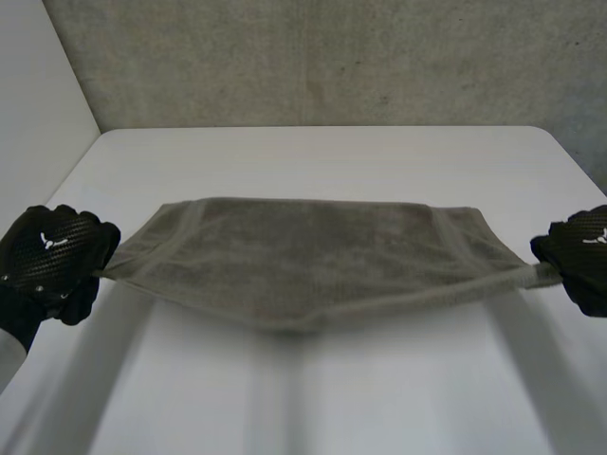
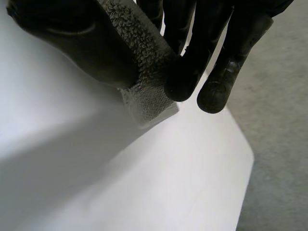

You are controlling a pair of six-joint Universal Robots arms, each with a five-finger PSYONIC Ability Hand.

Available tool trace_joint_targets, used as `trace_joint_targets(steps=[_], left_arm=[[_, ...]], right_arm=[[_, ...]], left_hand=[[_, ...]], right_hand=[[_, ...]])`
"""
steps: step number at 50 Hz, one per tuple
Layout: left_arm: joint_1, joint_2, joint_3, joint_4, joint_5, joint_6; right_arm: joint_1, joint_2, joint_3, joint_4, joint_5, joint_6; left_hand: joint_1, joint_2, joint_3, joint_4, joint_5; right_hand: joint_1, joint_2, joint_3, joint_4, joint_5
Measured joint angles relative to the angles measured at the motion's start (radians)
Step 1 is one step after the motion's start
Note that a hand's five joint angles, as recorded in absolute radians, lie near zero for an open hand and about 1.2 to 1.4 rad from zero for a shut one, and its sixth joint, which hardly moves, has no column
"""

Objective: Fold the towel.

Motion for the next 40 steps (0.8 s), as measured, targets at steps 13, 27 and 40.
trace_joint_targets(steps=[13,27,40], left_arm=[[0.100,-0.131,0.059,0.064,0.095,-0.002],[-0.080,-0.805,0.475,0.225,-0.070,-0.005],[-0.181,-1.157,0.887,0.210,-0.223,-0.007]], right_arm=[[-0.068,0.129,-0.143,0.154,-0.118,-0.133],[0.223,0.694,-0.595,0.039,0.194,0.018],[0.293,1.029,-0.986,0.019,0.306,0.141]], left_hand=[[0.000,0.000,0.001,0.000,0.000],[0.000,0.000,0.002,0.000,0.001],[0.000,0.000,0.003,0.000,0.001]], right_hand=[[0.000,0.000,0.000,0.000,0.000],[0.000,0.000,0.000,0.000,0.000],[0.000,0.000,0.000,0.000,0.000]])
